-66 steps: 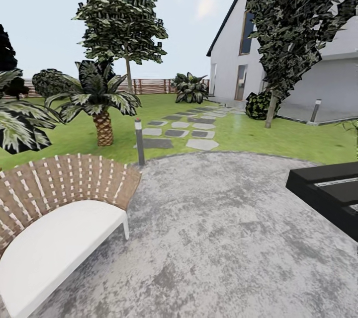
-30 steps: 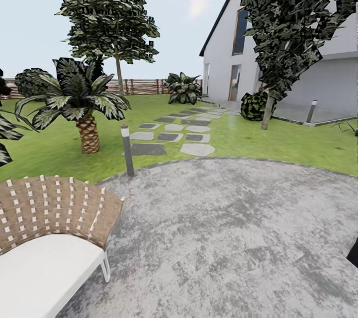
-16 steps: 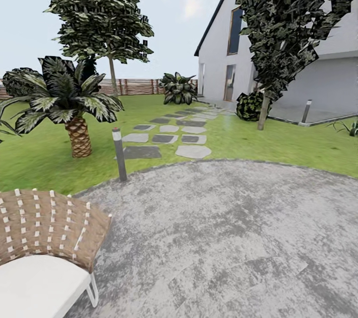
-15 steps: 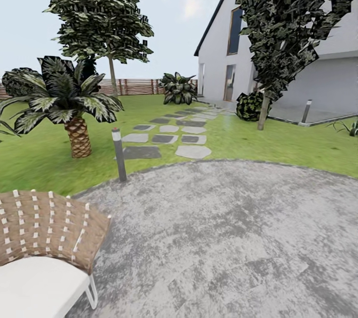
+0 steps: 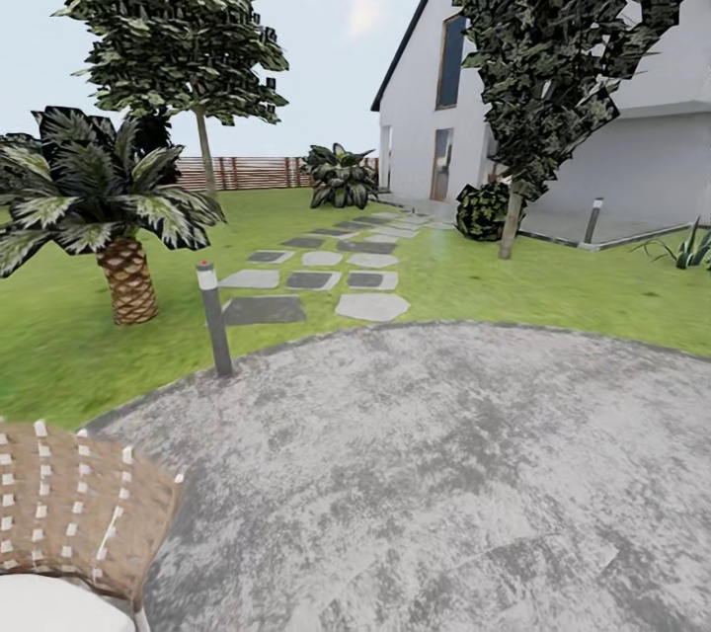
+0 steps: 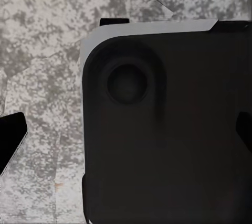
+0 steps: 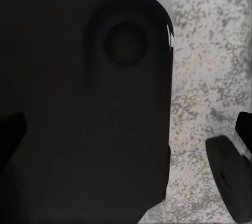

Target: In the garden, pick up the pesticide atomizer on the floor and spray pesticide onto both trees until each tree trunk is fully covered.

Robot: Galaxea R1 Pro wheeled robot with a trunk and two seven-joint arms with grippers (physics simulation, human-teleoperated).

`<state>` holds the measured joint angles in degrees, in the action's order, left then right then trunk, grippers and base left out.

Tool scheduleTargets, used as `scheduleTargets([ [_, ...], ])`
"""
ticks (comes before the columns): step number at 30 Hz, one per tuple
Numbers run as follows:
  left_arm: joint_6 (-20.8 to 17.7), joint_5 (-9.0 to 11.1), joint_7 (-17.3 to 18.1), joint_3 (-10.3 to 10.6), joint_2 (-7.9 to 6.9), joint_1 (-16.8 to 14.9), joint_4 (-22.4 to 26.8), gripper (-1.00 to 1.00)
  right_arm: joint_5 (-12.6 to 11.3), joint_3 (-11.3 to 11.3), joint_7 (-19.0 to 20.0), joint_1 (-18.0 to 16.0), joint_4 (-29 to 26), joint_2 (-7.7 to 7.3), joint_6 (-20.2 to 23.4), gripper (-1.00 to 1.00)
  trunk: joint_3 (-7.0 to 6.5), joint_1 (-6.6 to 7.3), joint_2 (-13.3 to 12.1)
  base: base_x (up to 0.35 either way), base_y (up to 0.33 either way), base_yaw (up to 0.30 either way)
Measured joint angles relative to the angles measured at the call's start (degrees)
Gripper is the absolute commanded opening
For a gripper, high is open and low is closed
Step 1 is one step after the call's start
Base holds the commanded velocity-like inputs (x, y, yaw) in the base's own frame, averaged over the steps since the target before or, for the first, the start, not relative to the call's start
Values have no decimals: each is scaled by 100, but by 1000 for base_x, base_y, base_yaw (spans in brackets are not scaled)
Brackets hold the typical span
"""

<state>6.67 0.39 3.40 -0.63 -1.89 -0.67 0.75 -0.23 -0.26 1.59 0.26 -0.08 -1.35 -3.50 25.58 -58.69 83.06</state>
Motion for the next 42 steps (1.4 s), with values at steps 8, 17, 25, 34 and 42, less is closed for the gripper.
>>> scheduleTargets([
  [8,0,0,0,0,0,0,0,100,4,4,0,0,0,-2,0,100,-4,0,0,334,0,-117],
  [17,2,0,0,0,-2,0,-1,100,6,9,0,0,0,1,-2,100,-7,0,0,334,0,-64],
  [25,8,0,0,1,-2,0,-1,100,1,4,0,0,0,-9,-4,100,-19,0,0,334,0,-163],
  [34,9,0,0,0,-3,0,1,100,0,3,0,0,0,-6,-1,100,-21,0,0,334,0,-21],
  [42,9,0,0,0,-3,0,1,100,0,5,0,0,0,-3,-2,100,-22,0,0,334,0,-1],
])
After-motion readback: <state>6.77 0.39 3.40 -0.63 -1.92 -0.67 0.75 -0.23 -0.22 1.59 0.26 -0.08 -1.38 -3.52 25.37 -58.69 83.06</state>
